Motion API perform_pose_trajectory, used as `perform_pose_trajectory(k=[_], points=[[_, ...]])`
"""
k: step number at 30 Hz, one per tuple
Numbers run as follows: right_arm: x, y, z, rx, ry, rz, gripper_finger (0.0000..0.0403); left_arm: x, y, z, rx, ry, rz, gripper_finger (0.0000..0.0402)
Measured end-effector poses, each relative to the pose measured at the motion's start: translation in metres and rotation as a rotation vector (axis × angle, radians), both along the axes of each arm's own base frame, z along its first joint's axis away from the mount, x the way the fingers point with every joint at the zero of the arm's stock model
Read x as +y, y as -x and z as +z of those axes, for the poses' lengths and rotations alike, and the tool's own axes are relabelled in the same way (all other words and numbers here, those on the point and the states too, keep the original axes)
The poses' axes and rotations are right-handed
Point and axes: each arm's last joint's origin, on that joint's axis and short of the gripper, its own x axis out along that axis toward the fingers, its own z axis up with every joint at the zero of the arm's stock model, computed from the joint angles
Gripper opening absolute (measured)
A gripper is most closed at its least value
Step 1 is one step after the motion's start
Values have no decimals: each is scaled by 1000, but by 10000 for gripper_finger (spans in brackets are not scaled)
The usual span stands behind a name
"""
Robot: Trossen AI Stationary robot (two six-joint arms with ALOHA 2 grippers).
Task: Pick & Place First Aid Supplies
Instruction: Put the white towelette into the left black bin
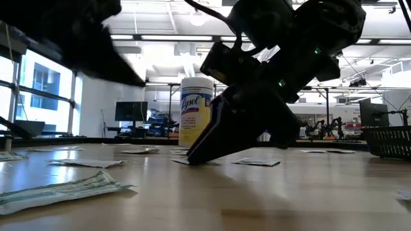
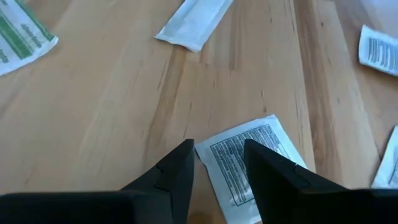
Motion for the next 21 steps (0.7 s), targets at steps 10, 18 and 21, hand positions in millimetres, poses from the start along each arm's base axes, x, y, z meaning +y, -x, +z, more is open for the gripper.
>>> perform_pose_trajectory(k=[10, 18, 21], points=[[3, -1, 0, -34, 97, 0, 113, 32, -18, -18, -104, 68, -87, 66], [-15, -4, -11, 17, 9, 0, 78, 43, -25, -31, -57, 61, -66, 66], [-24, -7, -21, 34, -8, -8, 65, 43, -25, -30, -59, 30, -83, 66]])
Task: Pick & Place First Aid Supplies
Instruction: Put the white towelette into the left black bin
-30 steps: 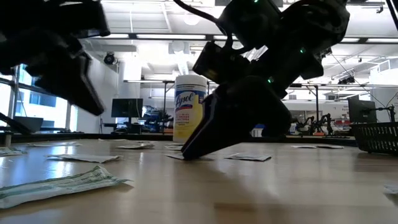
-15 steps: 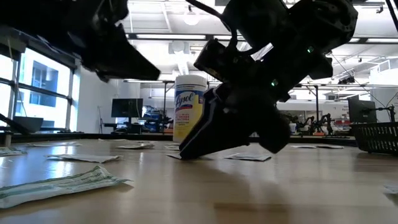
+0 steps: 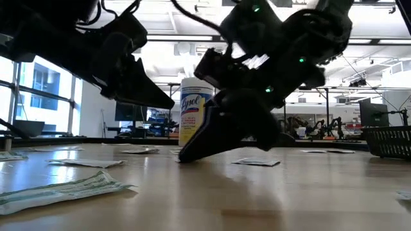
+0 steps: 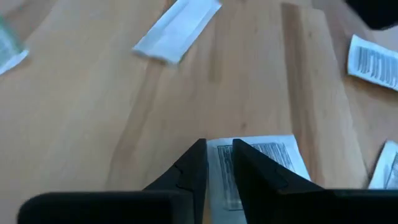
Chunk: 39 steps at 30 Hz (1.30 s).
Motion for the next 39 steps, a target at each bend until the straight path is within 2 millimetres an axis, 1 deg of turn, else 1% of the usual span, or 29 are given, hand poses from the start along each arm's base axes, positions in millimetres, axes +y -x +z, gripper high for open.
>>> perform_pose_trajectory(k=[4, 9, 11, 14, 17, 21, 24, 27, 30, 34, 37, 39], points=[[-11, -3, -7, -5, -24, -38, 49, 0, -1, 2, -12, -38, -18, 66], [-22, -6, -8, -18, -31, -97, 16, -1, -1, 3, -14, -72, -31, 66], [-23, -6, -8, -31, -36, -96, 6, -1, -1, 3, -11, -84, -35, 66], [-22, -7, -6, -59, -59, -75, 9, -1, 0, 2, 11, -109, -45, 66], [-20, -7, 5, -73, -81, -53, 9, 0, 1, 0, 49, -140, -54, 66], [-18, -1, 25, -36, -116, -15, 3, 1, 4, -2, 95, -164, -62, 66], [-15, 6, 39, -6, -126, -21, 7, -1, 3, -2, 97, -159, -134, 70], [-10, 9, 55, -31, -132, -9, 6, -3, 3, -2, 107, -166, -193, 88], [-6, 9, 70, -77, -141, 2, 3, -3, 3, -3, 120, -202, -216, 122], [-4, 9, 86, -142, -207, -4, 6, -3, 2, -1, 119, -289, -225, 171], [-4, 9, 91, -161, -262, -3, 7, -3, 0, 4, 85, -361, -245, 194], [-4, 8, 91, -166, -289, -30, 4, -5, -1, 6, 70, -397, -300, 201]])
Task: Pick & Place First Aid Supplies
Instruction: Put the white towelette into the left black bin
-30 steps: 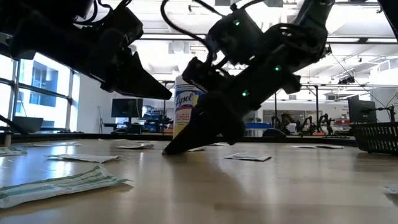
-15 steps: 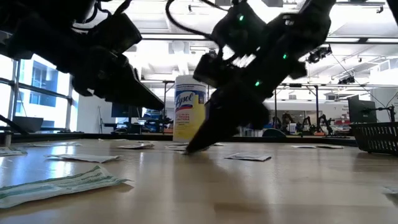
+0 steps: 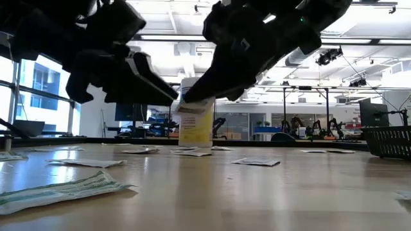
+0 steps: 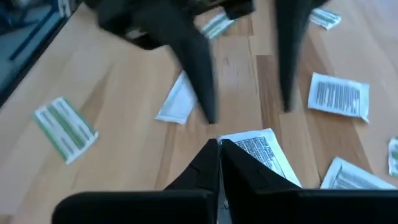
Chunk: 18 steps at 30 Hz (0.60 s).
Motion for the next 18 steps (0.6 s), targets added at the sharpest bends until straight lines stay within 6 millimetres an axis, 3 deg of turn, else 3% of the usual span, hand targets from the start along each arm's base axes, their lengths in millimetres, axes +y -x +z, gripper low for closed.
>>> perform_pose_trajectory(k=[8, 18], points=[[1, -5, 9, -100, -63, -21, 7, -1, 0, -1, 16, -32, -36, 173], [1, -5, 10, -99, -75, -36, 6, 0, 0, 1, -4, -25, -8, 62]])
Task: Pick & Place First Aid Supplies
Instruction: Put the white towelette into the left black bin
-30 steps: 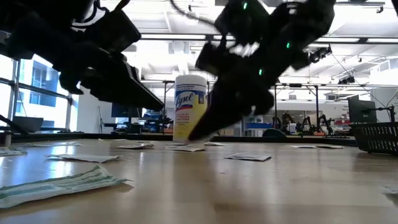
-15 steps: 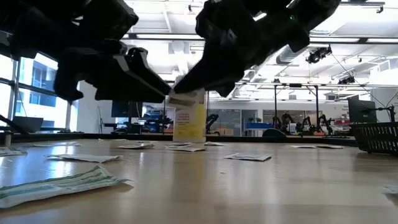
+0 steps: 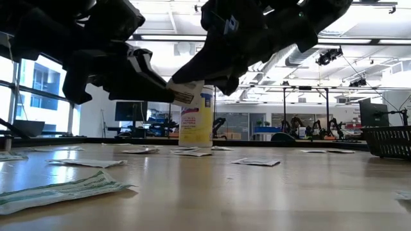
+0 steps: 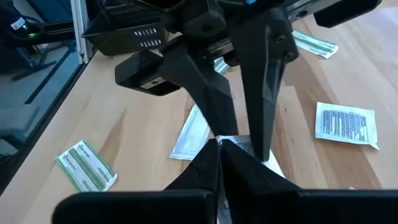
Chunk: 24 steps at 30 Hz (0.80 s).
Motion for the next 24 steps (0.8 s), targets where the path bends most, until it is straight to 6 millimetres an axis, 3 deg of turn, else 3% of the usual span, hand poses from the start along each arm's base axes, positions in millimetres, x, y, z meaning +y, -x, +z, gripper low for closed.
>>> perform_pose_trajectory(k=[4, 10, 15, 20, 24], points=[[-1, 0, 0, -3, 6, -13, 7, 0, 0, 0, -3, 9, 3, 9], [-1, 0, 1, -9, 37, 1, 13, 0, 0, 1, -18, 34, 13, 3], [4, 1, 4, -17, 75, 27, 56, 0, 0, 1, 21, 37, 21, 2], [17, 8, 21, -84, 158, 29, 107, -15, 3, 25, 135, 11, 8, 1], [24, 13, 32, -117, 252, -48, 132, -34, 17, 52, 315, -4, 19, 1]])
